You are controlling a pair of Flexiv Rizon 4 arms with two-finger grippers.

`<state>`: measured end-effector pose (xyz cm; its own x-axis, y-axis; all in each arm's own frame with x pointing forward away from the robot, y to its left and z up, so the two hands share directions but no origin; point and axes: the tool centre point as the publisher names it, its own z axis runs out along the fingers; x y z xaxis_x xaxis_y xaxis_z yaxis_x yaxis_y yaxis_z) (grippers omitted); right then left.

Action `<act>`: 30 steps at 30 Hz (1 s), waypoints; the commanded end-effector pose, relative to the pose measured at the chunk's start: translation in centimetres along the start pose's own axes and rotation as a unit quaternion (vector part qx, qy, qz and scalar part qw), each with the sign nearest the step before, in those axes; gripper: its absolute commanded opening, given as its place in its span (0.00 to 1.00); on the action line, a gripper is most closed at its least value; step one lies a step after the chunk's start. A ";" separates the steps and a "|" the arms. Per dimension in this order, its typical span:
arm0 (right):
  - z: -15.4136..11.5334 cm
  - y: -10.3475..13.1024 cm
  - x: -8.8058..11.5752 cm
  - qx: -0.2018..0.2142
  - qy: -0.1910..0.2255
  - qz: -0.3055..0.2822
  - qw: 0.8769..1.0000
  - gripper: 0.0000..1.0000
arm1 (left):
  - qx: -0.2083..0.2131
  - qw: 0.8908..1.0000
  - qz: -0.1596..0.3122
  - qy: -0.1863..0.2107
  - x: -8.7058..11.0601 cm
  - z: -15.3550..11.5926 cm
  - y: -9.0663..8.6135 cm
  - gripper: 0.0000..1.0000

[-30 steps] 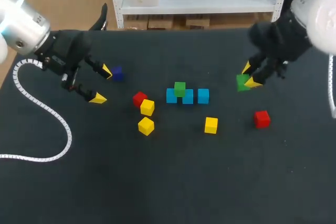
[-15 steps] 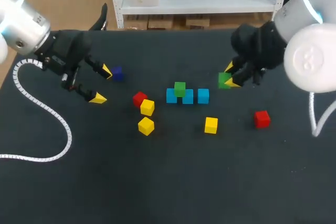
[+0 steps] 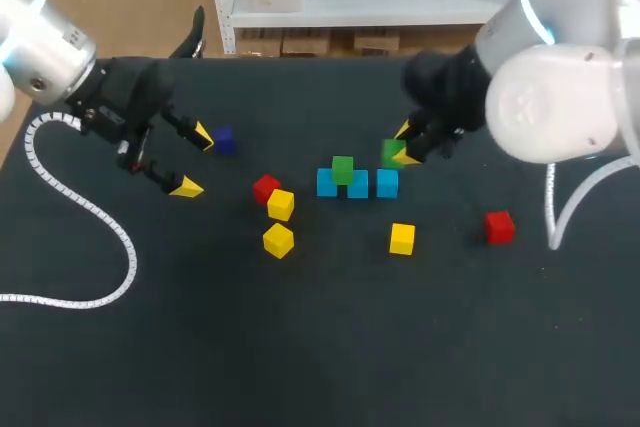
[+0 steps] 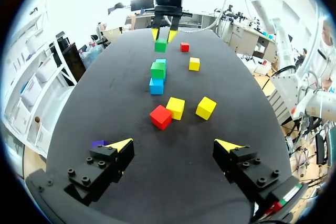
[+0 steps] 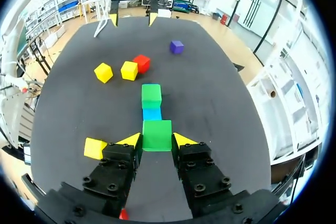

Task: Place the blue cubes, place green cubes on the blue cubes, place the yellow cubes on the green cubes, then place the red cubes on the yellow cubes, and place purple cube on the red cubes.

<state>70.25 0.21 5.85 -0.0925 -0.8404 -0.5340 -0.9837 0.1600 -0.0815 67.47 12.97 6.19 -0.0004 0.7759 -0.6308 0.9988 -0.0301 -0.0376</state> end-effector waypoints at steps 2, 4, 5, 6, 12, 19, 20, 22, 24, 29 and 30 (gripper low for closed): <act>1.8 -0.5 -0.6 -0.004 0.000 0.002 1.000 0.00 | 0.000 1.000 0.002 -0.002 0.1 0.1 0.1 1.00; 2.1 -0.3 -0.6 -0.004 0.001 0.003 1.000 0.00 | 0.000 1.000 0.002 -0.002 0.1 0.1 0.1 1.00; 2.3 -0.3 -0.6 -0.004 0.002 0.003 1.000 0.00 | 0.000 1.000 0.002 -0.002 0.1 0.1 0.1 1.00; 2.3 -0.2 -0.6 -0.004 0.003 0.003 1.000 0.00 | 0.000 1.000 0.002 -0.002 0.1 0.1 0.1 1.00; 2.6 0.2 -0.5 -0.007 0.006 0.004 1.000 0.00 | 0.000 1.000 0.002 -0.002 0.1 0.1 0.1 1.00; 3.0 0.6 -0.7 -0.016 0.003 -0.001 1.000 0.00 | 0.000 1.000 0.002 -0.002 0.1 0.1 0.1 1.00; 3.1 0.6 -0.7 -0.016 0.002 -0.001 1.000 0.00 | 0.000 1.000 0.002 -0.002 0.1 0.1 0.1 1.00; 3.1 0.7 -0.7 -0.017 0.002 -0.002 1.000 0.00 | 0.000 1.000 0.002 -0.002 0.1 0.1 0.1 1.00; 3.1 0.7 -0.7 -0.019 0.002 -0.004 1.000 0.00 | 0.000 1.000 0.002 -0.002 0.1 0.1 0.1 1.00; 3.2 0.7 -0.6 -0.024 0.001 -0.007 1.000 0.00 | 0.000 1.000 0.002 -0.002 0.1 0.1 0.1 1.00; 3.2 0.7 -0.6 -0.025 0.001 -0.007 1.000 0.00 | 0.000 1.000 0.002 -0.002 0.1 0.1 0.1 1.00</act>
<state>69.90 2.50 3.48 -0.0808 -0.8451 -0.5285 -0.9904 0.1276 -0.0526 67.48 12.97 6.19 -0.0004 0.7759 -0.6309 0.9988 -0.0301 -0.0376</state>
